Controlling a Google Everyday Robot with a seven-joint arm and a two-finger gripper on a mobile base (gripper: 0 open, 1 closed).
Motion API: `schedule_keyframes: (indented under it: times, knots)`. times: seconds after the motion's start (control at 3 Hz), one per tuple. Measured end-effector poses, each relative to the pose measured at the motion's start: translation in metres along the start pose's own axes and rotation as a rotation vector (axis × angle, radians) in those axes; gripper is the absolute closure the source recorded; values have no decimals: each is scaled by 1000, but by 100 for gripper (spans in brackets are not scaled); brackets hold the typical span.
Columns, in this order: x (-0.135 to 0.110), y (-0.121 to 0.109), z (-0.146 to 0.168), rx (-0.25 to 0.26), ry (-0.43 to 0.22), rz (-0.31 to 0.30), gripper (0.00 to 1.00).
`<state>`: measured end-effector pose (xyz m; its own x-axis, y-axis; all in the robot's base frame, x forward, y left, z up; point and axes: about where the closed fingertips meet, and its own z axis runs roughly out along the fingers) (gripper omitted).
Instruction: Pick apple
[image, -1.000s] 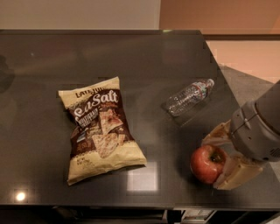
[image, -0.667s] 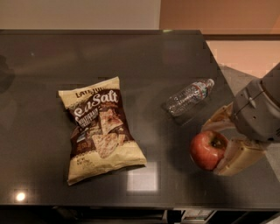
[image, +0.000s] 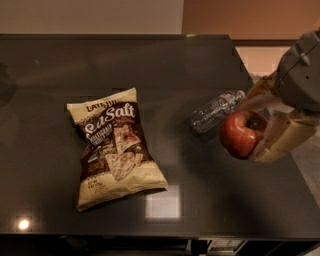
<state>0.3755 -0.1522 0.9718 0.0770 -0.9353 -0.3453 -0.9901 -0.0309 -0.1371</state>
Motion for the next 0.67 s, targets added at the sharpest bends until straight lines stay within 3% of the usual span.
schedule_keyframes:
  times: [0.67]
  knots:
    - [-10,-8,-18,54,3,-2,100]
